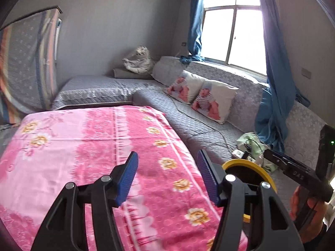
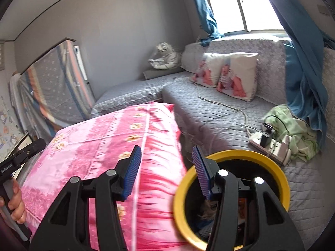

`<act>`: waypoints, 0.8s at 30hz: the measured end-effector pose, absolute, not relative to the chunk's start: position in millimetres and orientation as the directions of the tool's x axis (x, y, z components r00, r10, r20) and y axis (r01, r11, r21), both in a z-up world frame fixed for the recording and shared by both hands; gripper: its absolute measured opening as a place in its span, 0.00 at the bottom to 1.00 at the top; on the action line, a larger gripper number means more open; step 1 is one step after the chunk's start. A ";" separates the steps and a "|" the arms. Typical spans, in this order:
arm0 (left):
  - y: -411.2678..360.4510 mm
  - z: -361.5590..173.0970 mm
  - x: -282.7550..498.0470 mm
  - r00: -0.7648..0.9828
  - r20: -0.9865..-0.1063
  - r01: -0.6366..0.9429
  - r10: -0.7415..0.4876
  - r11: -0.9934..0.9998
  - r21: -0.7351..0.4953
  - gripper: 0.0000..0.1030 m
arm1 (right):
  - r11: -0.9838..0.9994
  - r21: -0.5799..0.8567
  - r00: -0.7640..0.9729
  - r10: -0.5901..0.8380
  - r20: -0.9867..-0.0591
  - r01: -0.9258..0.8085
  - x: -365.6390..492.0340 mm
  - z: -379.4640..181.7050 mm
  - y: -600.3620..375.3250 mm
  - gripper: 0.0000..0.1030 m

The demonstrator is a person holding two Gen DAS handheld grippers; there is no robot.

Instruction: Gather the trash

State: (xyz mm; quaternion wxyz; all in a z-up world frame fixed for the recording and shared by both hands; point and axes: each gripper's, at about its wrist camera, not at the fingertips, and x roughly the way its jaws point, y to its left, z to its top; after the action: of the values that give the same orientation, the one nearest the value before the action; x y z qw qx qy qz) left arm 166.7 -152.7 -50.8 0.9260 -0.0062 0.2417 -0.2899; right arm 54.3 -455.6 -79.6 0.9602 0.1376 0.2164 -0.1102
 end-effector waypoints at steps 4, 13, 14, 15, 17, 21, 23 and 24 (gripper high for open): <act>-97.2 -42.9 147.9 0.801 -0.408 0.438 -0.438 0.894 -0.098 0.54 | 0.962 0.203 0.908 -0.088 -0.411 0.185 59.4 -71.5 -405.8 0.47; -28.4 -54.8 98.6 0.879 -0.350 0.313 -0.323 0.946 -0.087 0.59 | 0.972 0.197 0.932 -0.049 -0.359 0.127 48.6 -82.1 -340.3 0.65; -24.8 -58.6 95.5 0.877 -0.355 0.309 -0.324 0.946 -0.102 0.60 | 0.974 0.188 0.934 -0.055 -0.354 0.129 45.7 -84.1 -335.4 0.66; -21.2 -61.4 92.7 0.877 -0.357 0.300 -0.322 0.947 -0.115 0.62 | 0.975 0.174 0.936 -0.071 -0.346 0.138 40.9 -86.6 -330.5 0.68; -14.8 -66.4 85.7 0.881 -0.349 0.289 -0.319 0.947 -0.136 0.67 | 0.976 0.150 0.940 -0.105 -0.324 0.161 33.0 -90.2 -322.7 0.74; -5.7 -70.3 70.5 0.907 -0.313 0.247 -0.280 0.959 -0.141 0.79 | 0.976 0.109 0.952 -0.153 -0.265 0.187 17.8 -91.4 -310.9 0.88; -2.4 -71.0 62.5 0.921 -0.295 0.222 -0.255 0.965 -0.141 0.82 | 0.978 0.084 0.956 -0.163 -0.244 0.189 12.6 -91.3 -305.1 0.89; -1.1 -71.5 58.5 0.924 -0.292 0.212 -0.246 0.967 -0.143 0.85 | 0.981 0.076 0.959 -0.159 -0.235 0.181 10.5 -91.4 -303.0 0.90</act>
State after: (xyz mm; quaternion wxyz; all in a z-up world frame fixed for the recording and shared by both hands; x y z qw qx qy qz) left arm 58.5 -1.1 -71.5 0.9793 -0.0545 0.1558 -0.1171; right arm 10.5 -303.0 -91.4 0.9885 0.0483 0.1144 -0.0859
